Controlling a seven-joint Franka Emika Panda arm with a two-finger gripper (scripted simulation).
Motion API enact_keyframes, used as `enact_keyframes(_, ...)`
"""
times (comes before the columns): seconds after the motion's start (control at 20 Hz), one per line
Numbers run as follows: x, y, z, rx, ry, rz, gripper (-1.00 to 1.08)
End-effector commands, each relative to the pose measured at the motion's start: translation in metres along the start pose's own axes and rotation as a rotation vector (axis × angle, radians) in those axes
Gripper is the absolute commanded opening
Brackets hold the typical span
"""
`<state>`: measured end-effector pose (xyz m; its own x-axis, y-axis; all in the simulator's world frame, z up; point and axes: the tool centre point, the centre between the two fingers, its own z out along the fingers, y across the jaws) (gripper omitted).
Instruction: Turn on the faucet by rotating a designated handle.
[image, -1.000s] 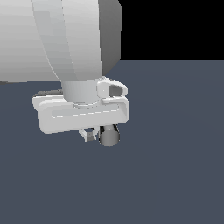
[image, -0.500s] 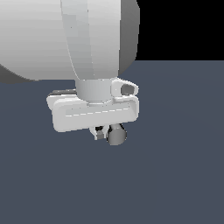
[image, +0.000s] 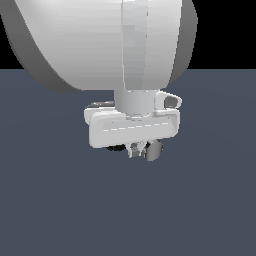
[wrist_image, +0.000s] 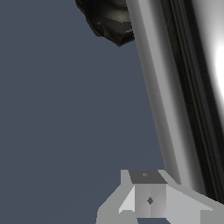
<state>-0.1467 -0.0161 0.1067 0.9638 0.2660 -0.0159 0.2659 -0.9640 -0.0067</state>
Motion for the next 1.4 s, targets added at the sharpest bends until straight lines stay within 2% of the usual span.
enact_keyframes(0.0, 0.008, 0.019, -0.002, -0.006, 0.016, 0.009, -1.0)
enact_keyframes(0.8, 0.014, 0.092, -0.002, -0.007, 0.016, 0.008, -1.0)
enact_keyframes(0.85, 0.014, 0.092, -0.002, -0.007, 0.016, 0.008, -1.0)
enact_keyframes(0.9, 0.015, 0.077, 0.0, -0.001, 0.009, -0.012, -1.0)
enact_keyframes(1.35, 0.039, 0.101, -0.001, -0.002, 0.01, -0.009, -1.0)
